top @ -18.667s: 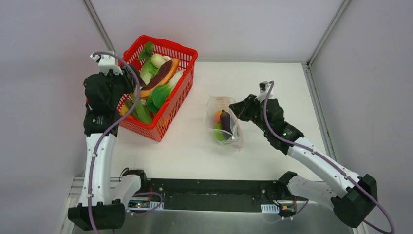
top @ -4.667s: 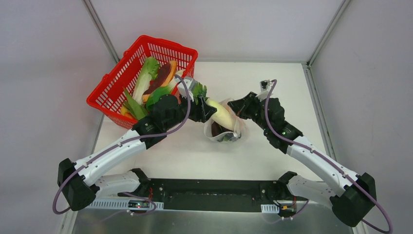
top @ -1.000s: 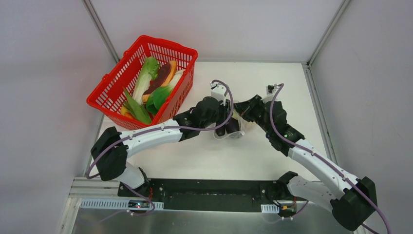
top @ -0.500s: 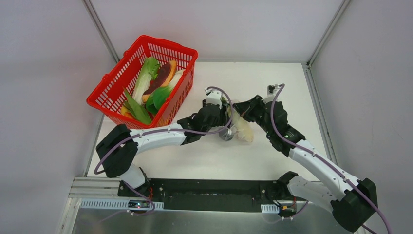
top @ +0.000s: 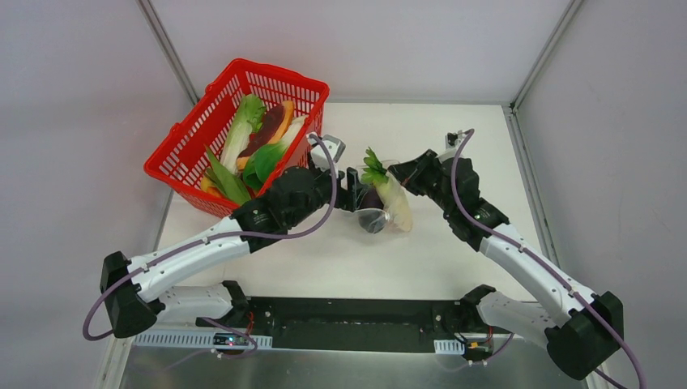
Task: Place the food in the zip-top bag and seal the zipper
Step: Place the fake vegetable in the zipper food storage bag.
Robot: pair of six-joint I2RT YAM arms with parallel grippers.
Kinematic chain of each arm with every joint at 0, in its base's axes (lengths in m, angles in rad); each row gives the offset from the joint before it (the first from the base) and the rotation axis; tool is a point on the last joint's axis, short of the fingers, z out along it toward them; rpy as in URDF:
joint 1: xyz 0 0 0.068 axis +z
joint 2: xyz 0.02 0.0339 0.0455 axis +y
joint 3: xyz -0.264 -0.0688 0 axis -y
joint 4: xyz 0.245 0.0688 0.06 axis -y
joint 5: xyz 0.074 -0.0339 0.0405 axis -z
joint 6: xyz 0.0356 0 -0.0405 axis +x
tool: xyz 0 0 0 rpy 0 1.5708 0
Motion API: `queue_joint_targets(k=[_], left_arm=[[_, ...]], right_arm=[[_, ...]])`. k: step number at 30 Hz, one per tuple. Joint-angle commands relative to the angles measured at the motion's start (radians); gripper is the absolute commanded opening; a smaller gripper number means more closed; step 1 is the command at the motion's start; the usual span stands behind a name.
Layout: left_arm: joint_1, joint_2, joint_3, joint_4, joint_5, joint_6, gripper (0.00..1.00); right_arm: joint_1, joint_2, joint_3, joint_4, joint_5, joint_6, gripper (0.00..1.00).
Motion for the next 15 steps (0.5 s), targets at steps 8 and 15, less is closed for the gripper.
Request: queue_joint_targets(k=[8,15], left_arm=[[0.119,0.103,0.053,-0.24,0.065,0.027,0.79],[0.179,0.249,0.09,-0.18,0.261,-0.002,0.6]], right_arm=[[-0.02,-0.026,-0.001,0.044,-0.082,0.022,0.0],[-0.035,-0.021,0.0,0.042,-0.099,0.015,0.0]])
